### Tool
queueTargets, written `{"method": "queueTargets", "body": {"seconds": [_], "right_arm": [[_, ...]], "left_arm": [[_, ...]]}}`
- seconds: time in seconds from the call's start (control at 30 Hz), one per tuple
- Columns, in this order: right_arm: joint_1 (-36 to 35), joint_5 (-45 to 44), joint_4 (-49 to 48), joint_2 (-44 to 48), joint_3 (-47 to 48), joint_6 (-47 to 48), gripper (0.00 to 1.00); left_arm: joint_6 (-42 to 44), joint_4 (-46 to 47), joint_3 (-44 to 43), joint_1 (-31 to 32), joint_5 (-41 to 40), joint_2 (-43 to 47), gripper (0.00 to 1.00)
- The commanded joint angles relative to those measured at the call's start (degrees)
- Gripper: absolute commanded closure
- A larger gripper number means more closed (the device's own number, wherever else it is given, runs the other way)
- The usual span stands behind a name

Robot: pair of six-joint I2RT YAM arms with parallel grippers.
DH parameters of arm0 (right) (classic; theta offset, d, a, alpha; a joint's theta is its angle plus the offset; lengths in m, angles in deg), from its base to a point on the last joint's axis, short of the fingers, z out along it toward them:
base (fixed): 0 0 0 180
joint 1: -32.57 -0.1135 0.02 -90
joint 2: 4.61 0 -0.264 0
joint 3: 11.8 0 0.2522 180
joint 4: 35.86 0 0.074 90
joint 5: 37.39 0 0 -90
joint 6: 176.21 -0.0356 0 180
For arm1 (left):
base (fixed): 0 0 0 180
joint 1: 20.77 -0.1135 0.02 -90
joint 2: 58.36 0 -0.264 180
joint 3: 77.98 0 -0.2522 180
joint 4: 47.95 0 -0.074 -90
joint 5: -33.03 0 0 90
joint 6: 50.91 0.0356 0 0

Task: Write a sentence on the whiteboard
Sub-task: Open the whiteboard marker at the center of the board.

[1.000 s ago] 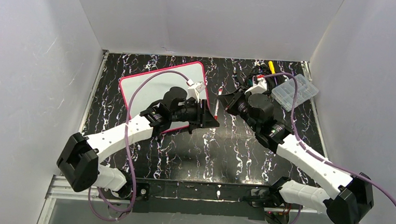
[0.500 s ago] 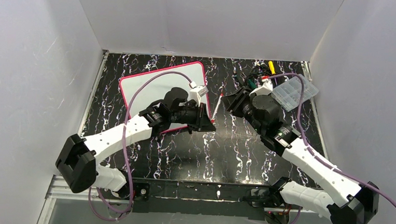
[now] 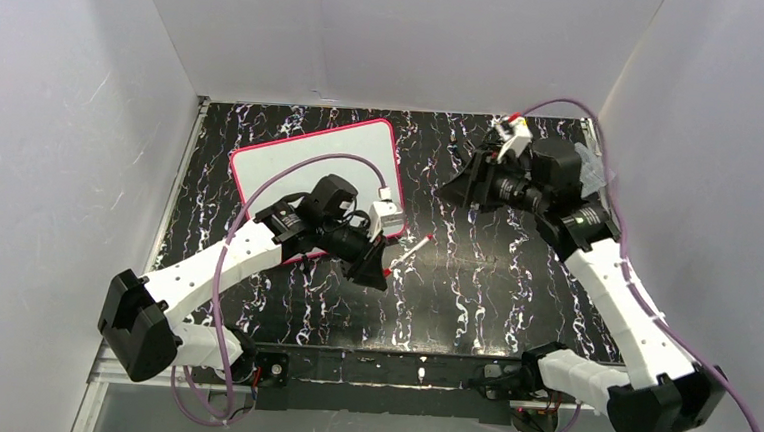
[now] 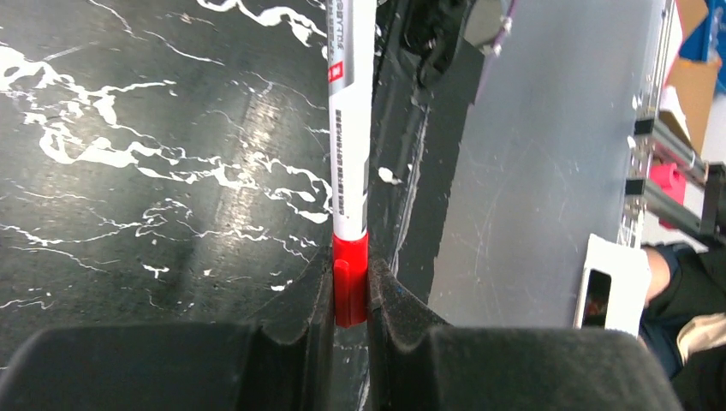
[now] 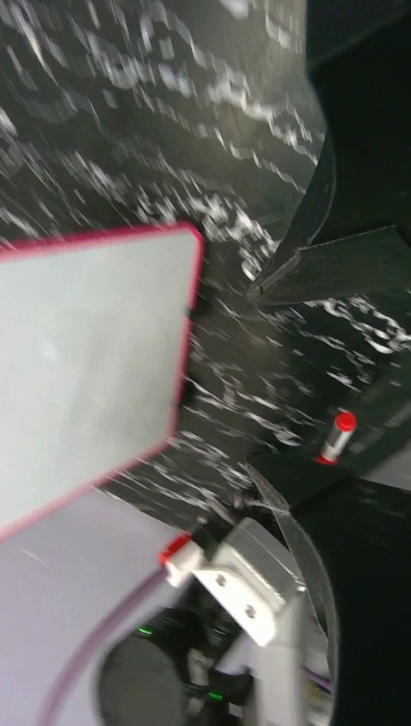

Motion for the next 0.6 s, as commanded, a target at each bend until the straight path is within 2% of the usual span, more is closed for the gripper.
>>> {"method": "queueTargets", "body": {"seconds": [0.0, 0.17, 0.27, 0.57], "right_arm": [[0.1, 30.27, 5.01, -4.03, -0.25, 3.95, 0.25], [-2.26, 34.85, 6.72, -4.92, -3.59, 4.68, 0.22], [-4.45, 34.2, 7.53, -5.13, -5.08, 4.68, 0.22], [-11.86, 32.73, 7.2, -6.36, -6.27, 4.28, 0.32]], "left_arm": [[7.92, -3.78, 2.06, -0.07, 7.68, 2.15, 1.0], [9.3, -3.69, 2.72, -0.02, 9.03, 2.17, 1.0], [9.43, -3.69, 2.95, -0.07, 9.11, 2.38, 1.0], [8.8, -4.13, 2.68, -0.02, 7.79, 1.33, 1.0]]}}
